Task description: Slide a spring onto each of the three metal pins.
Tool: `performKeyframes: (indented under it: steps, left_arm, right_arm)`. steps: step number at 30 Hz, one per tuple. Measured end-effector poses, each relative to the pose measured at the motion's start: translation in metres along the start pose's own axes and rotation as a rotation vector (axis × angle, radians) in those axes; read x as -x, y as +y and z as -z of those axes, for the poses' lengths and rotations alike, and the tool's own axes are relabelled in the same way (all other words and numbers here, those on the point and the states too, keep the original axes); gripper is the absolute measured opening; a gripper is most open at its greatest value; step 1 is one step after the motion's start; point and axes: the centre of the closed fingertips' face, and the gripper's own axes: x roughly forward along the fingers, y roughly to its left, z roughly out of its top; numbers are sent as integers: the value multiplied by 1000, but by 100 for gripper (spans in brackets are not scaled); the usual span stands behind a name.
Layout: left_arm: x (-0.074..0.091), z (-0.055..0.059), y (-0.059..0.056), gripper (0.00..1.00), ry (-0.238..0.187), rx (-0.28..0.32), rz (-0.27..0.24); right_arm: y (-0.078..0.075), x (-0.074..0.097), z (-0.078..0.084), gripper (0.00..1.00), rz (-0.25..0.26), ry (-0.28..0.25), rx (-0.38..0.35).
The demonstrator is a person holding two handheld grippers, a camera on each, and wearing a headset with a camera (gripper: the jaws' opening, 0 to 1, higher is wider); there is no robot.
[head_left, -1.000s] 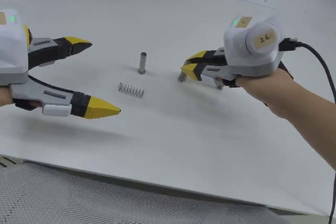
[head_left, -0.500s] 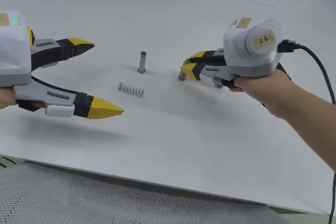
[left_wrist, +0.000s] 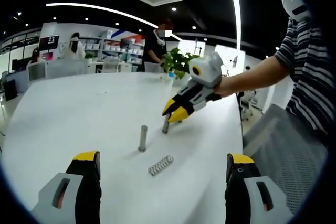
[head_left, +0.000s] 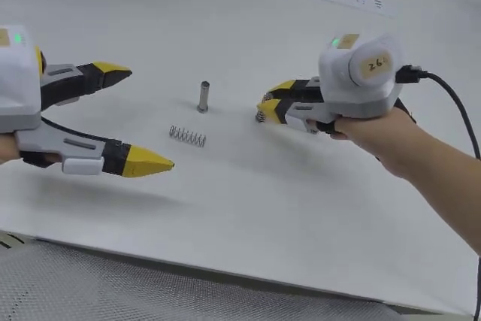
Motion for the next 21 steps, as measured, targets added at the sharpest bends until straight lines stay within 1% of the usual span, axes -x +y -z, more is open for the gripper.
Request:
performKeyframes:
  steps: [4, 6, 10, 12, 13, 16, 18, 21]
  left_arm:
    - [-1, -3, -1, 97, -2, -2, 1]
    - [-2, -4, -2, 97, -2, -4, 3]
    - [-4, -5, -4, 97, 0, -7, 7]
    - [-5, -6, -4, 97, 0, -7, 9]
    - [-6, -6, -4, 97, 1, -7, 11]
    - [-6, -8, -4, 97, -2, -8, 11]
    - [-6, -8, -4, 97, -2, -9, 12]
    - [-6, -7, -4, 96, 3, -9, 14]
  right_arm:
    - [-2, 2, -1, 13, 2, -4, -3]
    - [0, 4, -3, 13, -11, -11, -14]
    - [1, 7, -4, 14, -7, -15, -9]
    - [0, 9, -6, 14, -5, -27, -21]
    - [0, 10, -7, 14, -5, -38, -37]
    - [0, 14, -8, 14, 2, -49, -34]
    - [1, 16, -10, 14, -1, -62, -49]
    - [2, 20, -10, 14, 3, -64, -60]
